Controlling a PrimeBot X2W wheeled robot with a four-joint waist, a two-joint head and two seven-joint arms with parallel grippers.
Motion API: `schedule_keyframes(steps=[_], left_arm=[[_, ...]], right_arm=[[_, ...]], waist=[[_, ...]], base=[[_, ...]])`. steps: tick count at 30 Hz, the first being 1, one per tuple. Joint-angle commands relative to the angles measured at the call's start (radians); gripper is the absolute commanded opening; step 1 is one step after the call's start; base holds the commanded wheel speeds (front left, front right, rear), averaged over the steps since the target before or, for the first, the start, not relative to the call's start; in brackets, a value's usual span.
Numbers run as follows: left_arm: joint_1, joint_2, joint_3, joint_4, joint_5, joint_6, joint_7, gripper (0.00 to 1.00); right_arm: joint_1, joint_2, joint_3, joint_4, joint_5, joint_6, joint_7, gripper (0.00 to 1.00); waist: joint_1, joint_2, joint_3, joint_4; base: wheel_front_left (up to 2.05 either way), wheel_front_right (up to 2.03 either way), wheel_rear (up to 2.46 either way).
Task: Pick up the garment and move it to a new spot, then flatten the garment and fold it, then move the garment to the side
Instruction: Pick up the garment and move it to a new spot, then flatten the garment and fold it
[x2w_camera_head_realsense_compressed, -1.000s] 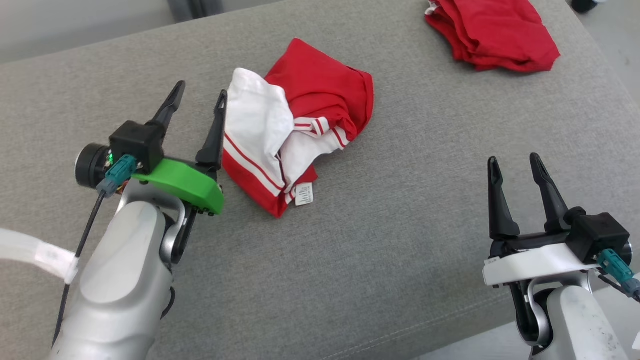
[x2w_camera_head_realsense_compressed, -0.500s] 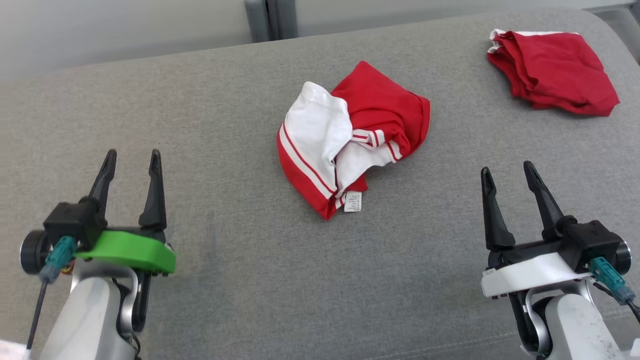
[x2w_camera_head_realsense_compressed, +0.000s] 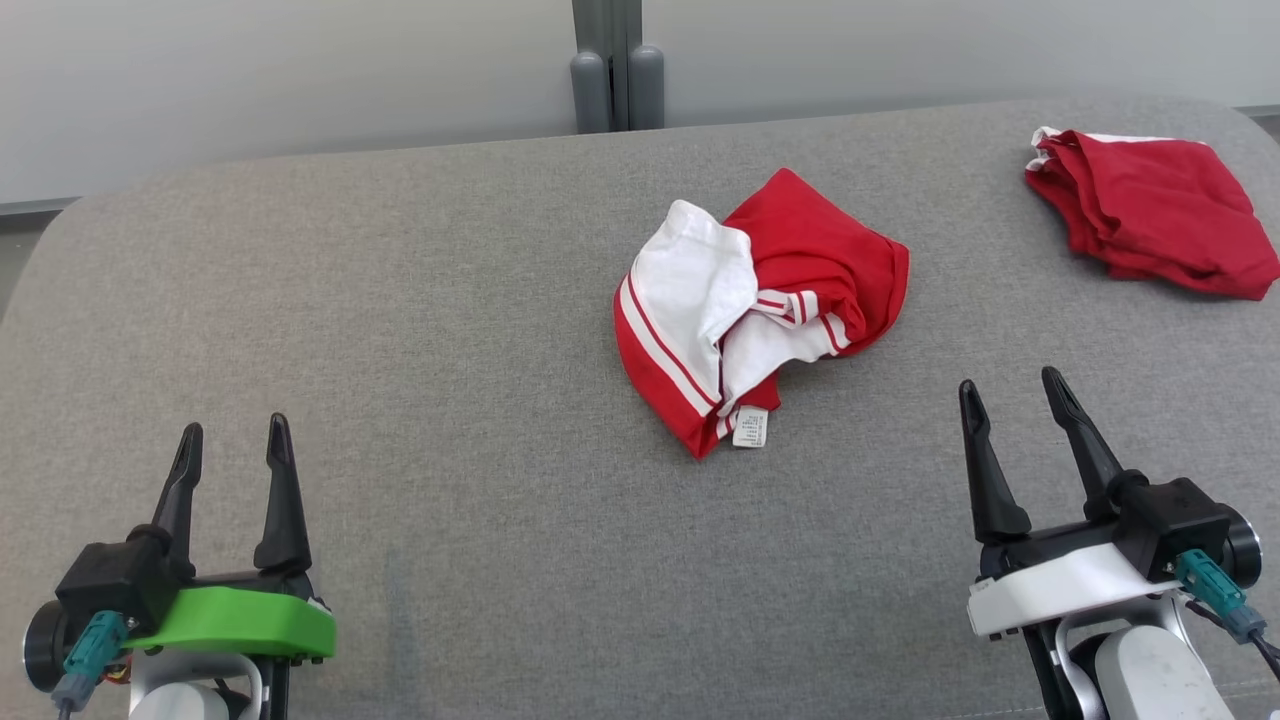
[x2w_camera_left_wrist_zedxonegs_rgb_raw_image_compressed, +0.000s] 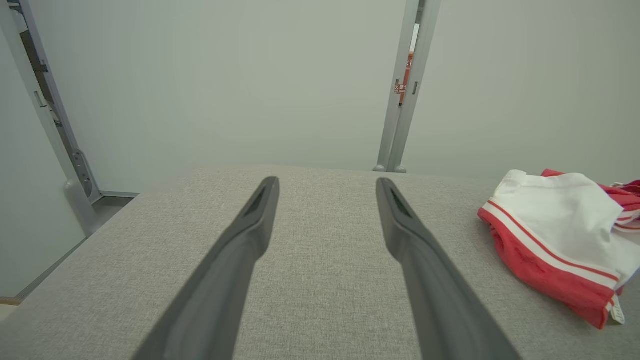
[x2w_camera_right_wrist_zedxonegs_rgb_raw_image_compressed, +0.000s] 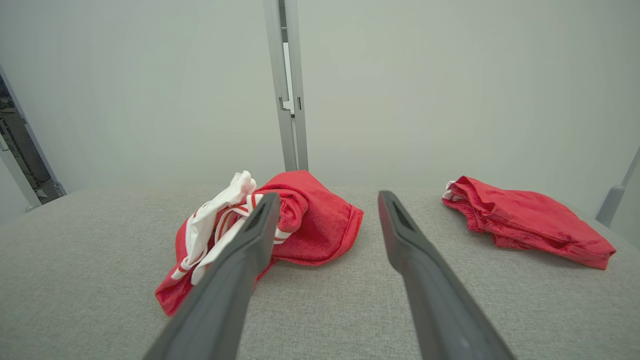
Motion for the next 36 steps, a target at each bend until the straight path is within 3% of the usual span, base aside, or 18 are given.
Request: schedule_keyframes(steps=[1, 36], left_arm=[[0.019, -0.006, 0.009, -0.005, 0.008, -0.005, -0.002, 1.00], [0.020, -0.090, 0.101, 0.035, 0.101, -0.086, -0.003, 1.00]], right_arm=[[0.013, 0.001, 0.000, 0.001, 0.008, -0.001, -0.003, 1.00], [0.027, 0.007, -0.009, 0.015, 0.004, -0.001, -0.003, 1.00]], waist=[[0.0001, 0.0000, -0.008, 0.005], [0.0001, 0.0000, -0.011, -0.020]], base=[[0.00, 0.00, 0.00], [0.00, 0.00, 0.00]])
